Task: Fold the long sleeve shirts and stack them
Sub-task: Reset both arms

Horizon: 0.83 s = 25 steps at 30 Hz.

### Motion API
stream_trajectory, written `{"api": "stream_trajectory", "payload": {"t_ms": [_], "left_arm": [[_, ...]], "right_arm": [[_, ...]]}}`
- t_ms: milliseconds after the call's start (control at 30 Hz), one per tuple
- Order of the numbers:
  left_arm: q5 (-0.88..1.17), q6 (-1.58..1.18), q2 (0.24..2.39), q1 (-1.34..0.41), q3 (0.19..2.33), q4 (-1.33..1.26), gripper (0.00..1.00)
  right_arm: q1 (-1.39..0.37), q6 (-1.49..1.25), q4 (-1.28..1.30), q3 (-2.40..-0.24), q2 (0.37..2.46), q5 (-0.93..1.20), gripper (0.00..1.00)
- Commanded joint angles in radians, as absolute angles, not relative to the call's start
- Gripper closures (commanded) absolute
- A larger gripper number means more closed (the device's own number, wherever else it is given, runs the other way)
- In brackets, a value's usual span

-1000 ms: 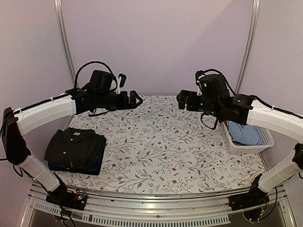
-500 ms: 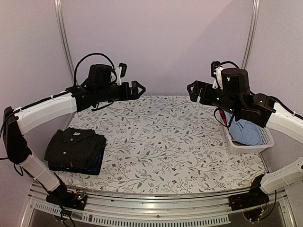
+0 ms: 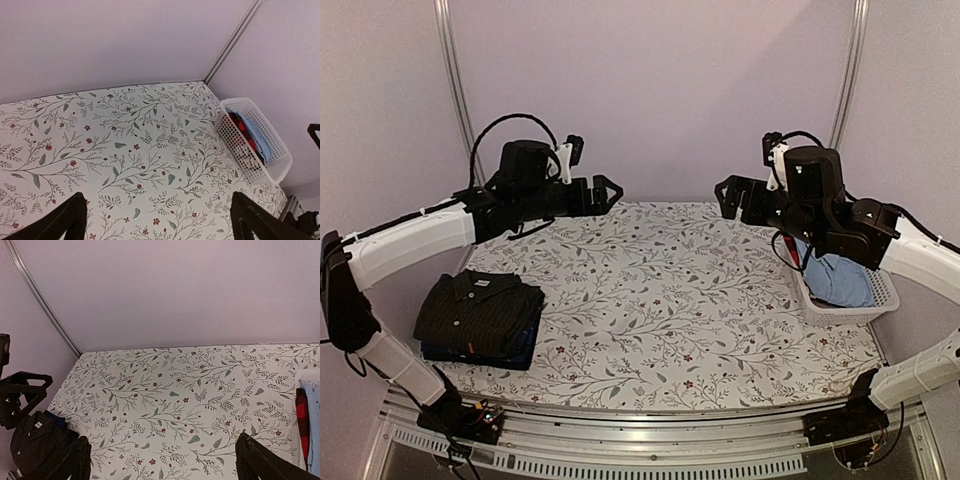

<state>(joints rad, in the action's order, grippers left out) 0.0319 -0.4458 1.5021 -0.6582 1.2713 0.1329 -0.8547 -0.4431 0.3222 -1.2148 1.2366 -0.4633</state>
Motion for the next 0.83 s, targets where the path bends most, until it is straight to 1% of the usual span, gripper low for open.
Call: {"api": "stream_trajectory", "payload": {"t_ms": [0,533,800], "left_arm": [[0.02,-0.4,1.443,-0.666,1.256,0.106,0.0],[0.098,-0.38,1.417,-0.666,1.239,0.098,0.0],[0.101,-0.375,1.416,-0.666,1.228,0.084,0.0]], "right_arm": [[-0.849,-0.428,0.321,-1.222,1.256,-0.493,0.01],[-0.848,-0.449,0.335,-1.209,1.233,-0.522,0.01],[-0.849,-0.452,0.336,-1.208,1.236,-0.516,0.01]]}}
